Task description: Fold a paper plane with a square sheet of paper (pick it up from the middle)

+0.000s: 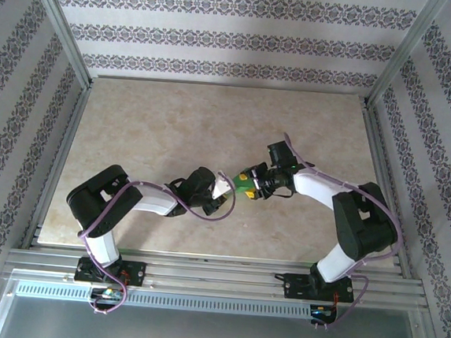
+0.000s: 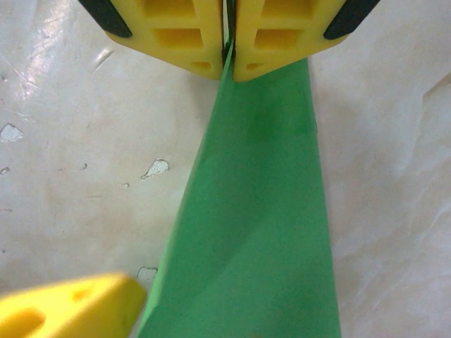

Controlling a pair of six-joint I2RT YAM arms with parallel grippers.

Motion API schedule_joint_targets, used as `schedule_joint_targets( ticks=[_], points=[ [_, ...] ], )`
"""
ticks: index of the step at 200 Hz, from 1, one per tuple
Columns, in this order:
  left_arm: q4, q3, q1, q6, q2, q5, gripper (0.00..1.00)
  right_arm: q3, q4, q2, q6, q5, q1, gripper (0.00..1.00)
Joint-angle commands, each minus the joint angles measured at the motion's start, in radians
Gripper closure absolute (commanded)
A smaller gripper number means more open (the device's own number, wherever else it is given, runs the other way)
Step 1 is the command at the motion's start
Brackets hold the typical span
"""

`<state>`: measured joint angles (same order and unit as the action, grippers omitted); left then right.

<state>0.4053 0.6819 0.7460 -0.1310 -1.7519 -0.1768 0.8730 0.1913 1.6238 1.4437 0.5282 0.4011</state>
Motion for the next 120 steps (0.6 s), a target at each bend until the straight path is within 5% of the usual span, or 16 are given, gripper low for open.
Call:
schedule_joint_targets(
  ticks=[1,120],
  points=[
    [0.023,-0.029,-0.022,0.083,-0.011,-0.022,0.88,-0.009,0.009,-0.075,-0.054,-0.054,-0.027,0.49],
    [-0.235,0.097,-0.056,0.303,-0.062,-0.14,0.88,-0.137,-0.16,-0.231,-0.385,-0.134,-0.068,0.52]
  ],
)
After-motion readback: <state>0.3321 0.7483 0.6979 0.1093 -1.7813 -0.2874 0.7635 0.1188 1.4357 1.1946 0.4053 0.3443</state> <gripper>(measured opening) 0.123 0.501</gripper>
